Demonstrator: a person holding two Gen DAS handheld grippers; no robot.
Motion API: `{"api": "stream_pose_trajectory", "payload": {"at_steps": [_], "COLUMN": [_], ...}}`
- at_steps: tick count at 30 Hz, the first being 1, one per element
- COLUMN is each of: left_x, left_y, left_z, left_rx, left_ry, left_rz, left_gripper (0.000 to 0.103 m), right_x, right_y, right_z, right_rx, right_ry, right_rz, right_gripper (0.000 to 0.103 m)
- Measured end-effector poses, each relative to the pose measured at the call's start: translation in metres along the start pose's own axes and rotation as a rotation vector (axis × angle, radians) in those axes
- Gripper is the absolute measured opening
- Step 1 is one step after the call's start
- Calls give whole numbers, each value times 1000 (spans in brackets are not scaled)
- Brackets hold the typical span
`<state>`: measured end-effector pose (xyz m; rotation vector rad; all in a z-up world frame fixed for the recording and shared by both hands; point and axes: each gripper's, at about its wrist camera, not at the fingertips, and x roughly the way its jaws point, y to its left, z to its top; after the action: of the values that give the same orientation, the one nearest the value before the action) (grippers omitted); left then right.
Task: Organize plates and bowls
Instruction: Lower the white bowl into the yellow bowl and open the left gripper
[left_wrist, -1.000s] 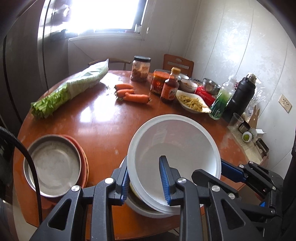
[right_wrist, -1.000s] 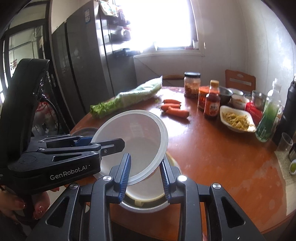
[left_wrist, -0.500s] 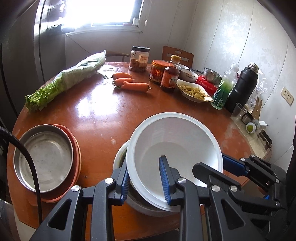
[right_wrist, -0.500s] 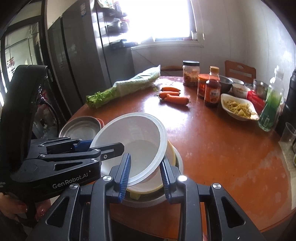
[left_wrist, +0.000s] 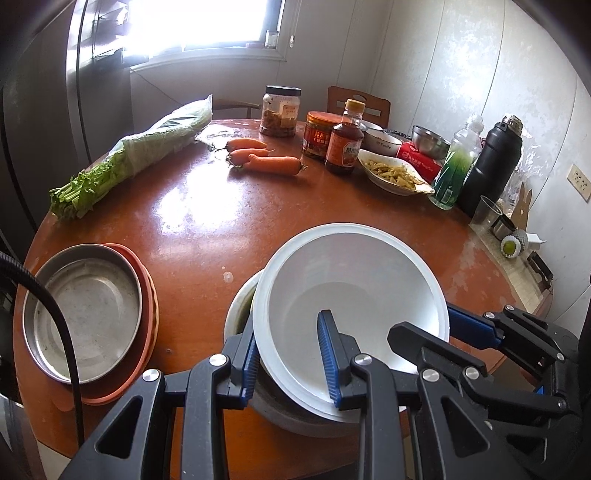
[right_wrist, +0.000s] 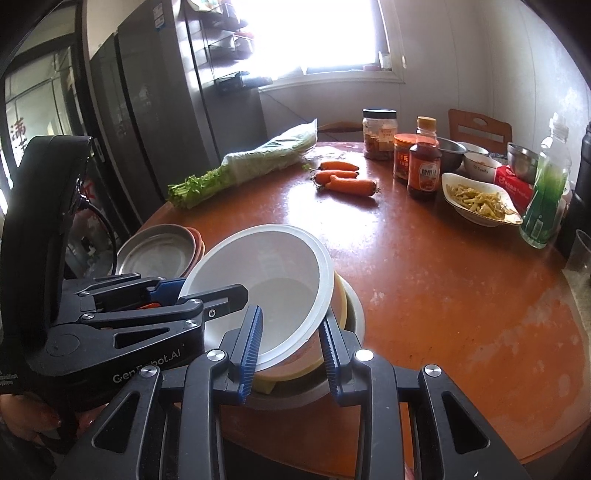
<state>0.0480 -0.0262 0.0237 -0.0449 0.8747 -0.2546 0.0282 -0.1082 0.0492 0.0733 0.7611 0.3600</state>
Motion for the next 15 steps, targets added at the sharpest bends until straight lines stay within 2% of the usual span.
{"api": "stream_pose_trajectory", "payload": {"at_steps": [10, 15], "left_x": [6, 7], "left_y": [1, 2], "left_z": [-4, -5], "left_rx": [20, 21], "left_ry": [3, 1], "left_rz": [40, 49], "left_gripper": [29, 29], "right_x": [9, 17], "right_y": [-1, -1], "right_z": [-4, -7], "right_rx": [-11, -22], "right_ry": [12, 28], "right_rz": [-12, -48], "right_gripper": [33, 33]}}
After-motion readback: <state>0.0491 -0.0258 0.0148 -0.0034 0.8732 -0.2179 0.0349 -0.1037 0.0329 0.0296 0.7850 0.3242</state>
